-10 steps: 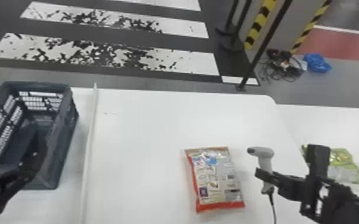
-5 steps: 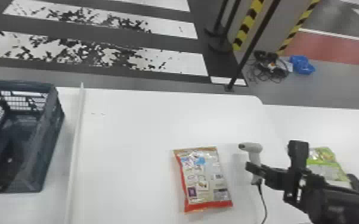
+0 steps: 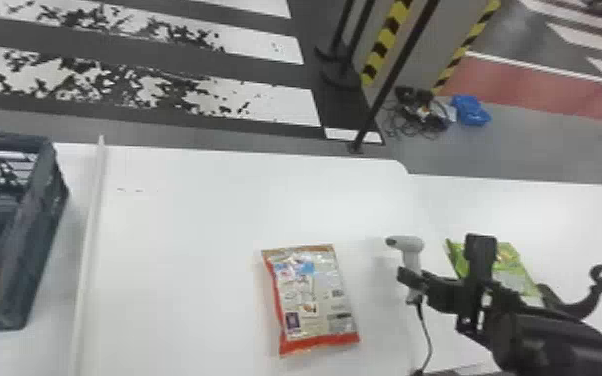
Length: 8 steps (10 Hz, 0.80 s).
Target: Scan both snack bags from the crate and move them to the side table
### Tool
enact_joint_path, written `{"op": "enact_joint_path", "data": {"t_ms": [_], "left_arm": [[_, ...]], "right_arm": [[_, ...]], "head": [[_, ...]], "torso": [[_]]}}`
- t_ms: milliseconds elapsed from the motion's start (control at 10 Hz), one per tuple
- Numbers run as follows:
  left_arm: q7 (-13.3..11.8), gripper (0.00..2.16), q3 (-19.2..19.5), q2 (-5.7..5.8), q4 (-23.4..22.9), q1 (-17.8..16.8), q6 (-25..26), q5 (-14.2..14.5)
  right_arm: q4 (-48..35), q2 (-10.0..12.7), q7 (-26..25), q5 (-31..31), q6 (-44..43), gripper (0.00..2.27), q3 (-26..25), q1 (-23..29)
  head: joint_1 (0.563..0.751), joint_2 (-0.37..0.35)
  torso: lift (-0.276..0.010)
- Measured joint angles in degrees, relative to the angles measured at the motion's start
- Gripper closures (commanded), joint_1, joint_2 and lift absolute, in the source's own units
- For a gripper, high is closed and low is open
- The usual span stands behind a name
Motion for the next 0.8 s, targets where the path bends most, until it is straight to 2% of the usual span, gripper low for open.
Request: {"op": "enact_joint_path", "data": {"t_ms": [300, 500, 600, 700, 800], "left_arm": [[-0.01, 0.04, -0.07, -0.11, -0.29, 0.09, 0.42, -0.38], [-0.01, 0.04, -0.18, -0.1, -0.29, 0.14, 0.43, -0.45], [-0.01, 0.04, -0.26, -0.1, -0.3, 0.14, 0.43, -0.48], [-0.01, 0.04, -0.31, -0.1, -0.29, 0.14, 0.43, -0.48], [-0.01, 0.04, -0.32, -0.1, -0.29, 0.14, 0.43, -0.48]], "right_arm": [[1.68, -0.52, -0.08, 0.48, -1.13, 2.11, 1.02, -0.07], [2.8, -0.6, -0.08, 0.57, -1.61, 1.86, 1.22, -0.15], [3.13, -0.61, -0.14, 0.58, -1.81, 1.3, 1.25, -0.17], [3.34, -0.62, -0.26, 0.61, -1.88, 0.48, 1.38, -0.17], [3.44, -0.59, -0.42, 0.61, -1.96, 0.17, 1.58, -0.17]], "head": [[0.695, -0.337], [0.695, -0.341], [0.695, -0.345], [0.695, -0.346], [0.695, -0.345]], "torso": [[-0.029], [-0.029], [-0.029], [-0.029], [-0.029]]}}
